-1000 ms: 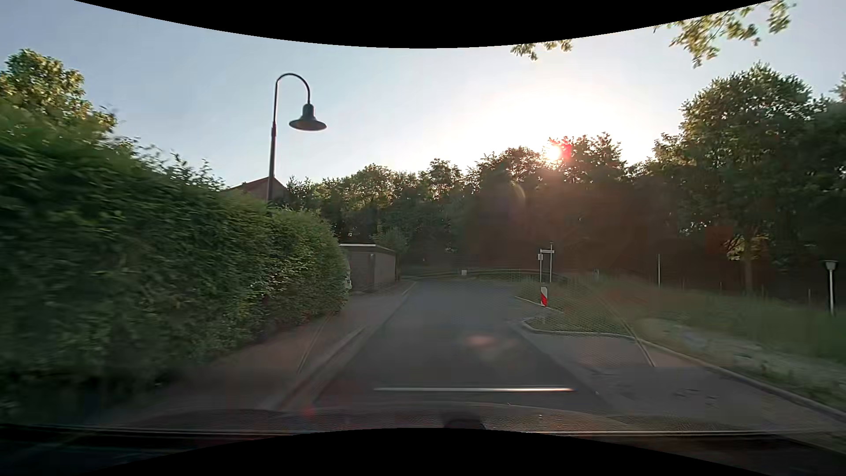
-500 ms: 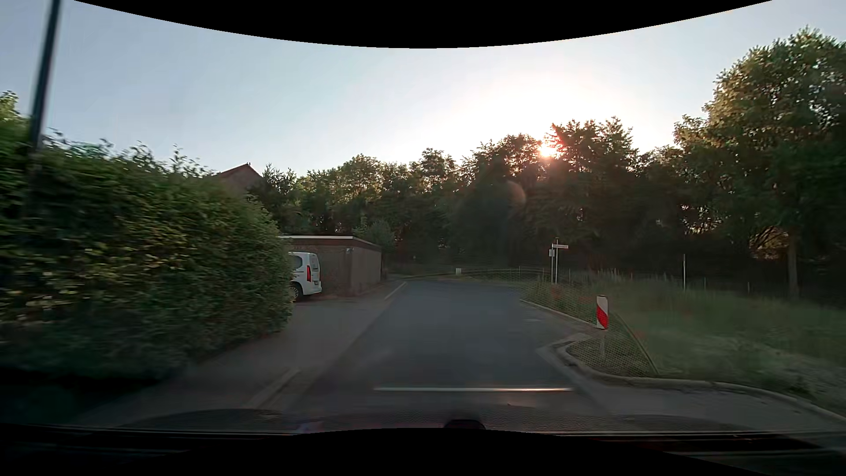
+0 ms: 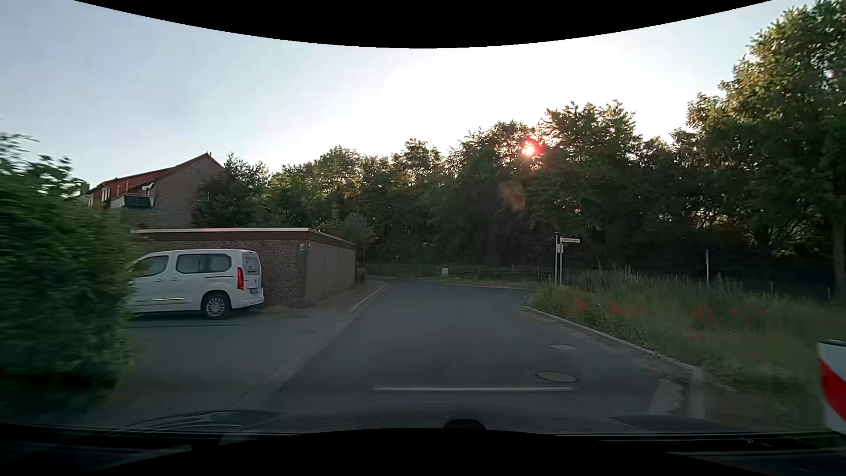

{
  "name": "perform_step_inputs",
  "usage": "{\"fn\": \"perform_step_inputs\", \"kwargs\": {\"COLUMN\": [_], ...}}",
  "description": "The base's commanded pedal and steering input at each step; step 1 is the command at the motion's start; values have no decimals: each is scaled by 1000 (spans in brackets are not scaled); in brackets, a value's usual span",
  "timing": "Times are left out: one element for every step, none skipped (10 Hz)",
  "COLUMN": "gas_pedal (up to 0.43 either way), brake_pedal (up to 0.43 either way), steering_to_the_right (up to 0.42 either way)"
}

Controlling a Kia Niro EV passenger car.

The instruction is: Follow the waypoints while adhering to traffic rules and regulations

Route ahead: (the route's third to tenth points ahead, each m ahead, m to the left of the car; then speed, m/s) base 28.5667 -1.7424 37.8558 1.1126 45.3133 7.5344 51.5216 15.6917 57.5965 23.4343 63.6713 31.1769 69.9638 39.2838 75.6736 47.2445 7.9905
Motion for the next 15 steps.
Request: {"fn": "perform_step_inputs", "kwargs": {"gas_pedal": [110,110,110,110,110,98,98,98,98,98,98,98,98,87,87], "brake_pedal": [0,0,0,0,0,0,0,0,0,0,0,0,0,0,0], "steering_to_the_right": [46,46,46,46,47,50,52,55,55,53,51,46,40,32,20]}}
